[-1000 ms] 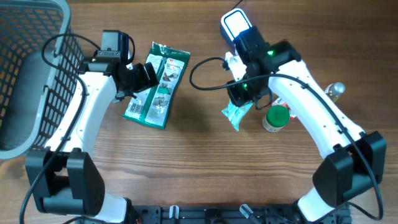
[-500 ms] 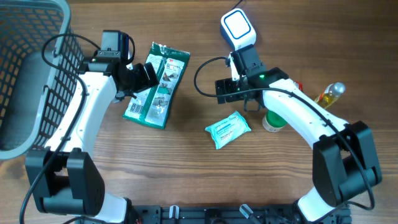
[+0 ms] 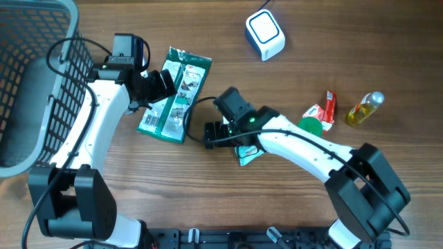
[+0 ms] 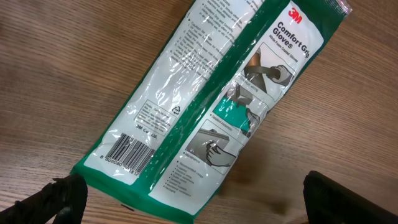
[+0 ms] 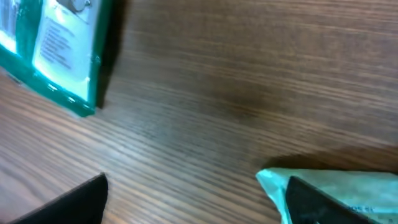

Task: Scan the item barcode
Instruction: 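Move the right gripper left and lower it onto the green glove packet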

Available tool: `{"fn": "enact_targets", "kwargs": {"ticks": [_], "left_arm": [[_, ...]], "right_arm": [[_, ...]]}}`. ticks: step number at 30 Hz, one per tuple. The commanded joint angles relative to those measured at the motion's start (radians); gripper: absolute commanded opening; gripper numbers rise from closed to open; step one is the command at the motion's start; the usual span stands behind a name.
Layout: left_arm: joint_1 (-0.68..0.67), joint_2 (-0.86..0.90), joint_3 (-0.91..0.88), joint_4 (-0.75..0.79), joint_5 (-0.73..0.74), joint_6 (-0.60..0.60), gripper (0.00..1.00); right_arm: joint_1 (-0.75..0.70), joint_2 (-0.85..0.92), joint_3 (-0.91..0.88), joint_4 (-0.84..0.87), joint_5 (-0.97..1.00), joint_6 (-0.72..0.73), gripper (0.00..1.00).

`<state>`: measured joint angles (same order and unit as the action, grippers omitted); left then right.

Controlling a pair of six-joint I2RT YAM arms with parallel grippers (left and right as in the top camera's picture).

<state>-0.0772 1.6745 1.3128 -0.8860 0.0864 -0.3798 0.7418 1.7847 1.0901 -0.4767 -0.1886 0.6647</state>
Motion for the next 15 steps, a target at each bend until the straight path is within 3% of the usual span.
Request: {"fn": "enact_targets", "kwargs": {"ticks": [1, 3, 5, 15], "left_arm": [[0.002, 0.007, -0.004, 0.002, -0.010, 0.005, 1.00], [0.002, 0.007, -0.004, 0.002, -0.010, 0.005, 1.00], [0.002, 0.007, -0.004, 0.002, -0.010, 0.005, 1.00], [0.002, 0.007, -0.004, 0.002, -0.010, 0.005, 1.00]], "right_arm": [[-0.002, 0.014, -0.072, 0.056, 0.069, 0.133, 0.50], [-0.002, 0.014, -0.100, 0.060, 0.085, 0.150, 0.29], [-0.006, 0.014, -0.109, 0.041, 0.102, 0.150, 0.24], [-0.187, -0.003, -0.109, -0.199, 0.188, 0.172, 0.27]]}}
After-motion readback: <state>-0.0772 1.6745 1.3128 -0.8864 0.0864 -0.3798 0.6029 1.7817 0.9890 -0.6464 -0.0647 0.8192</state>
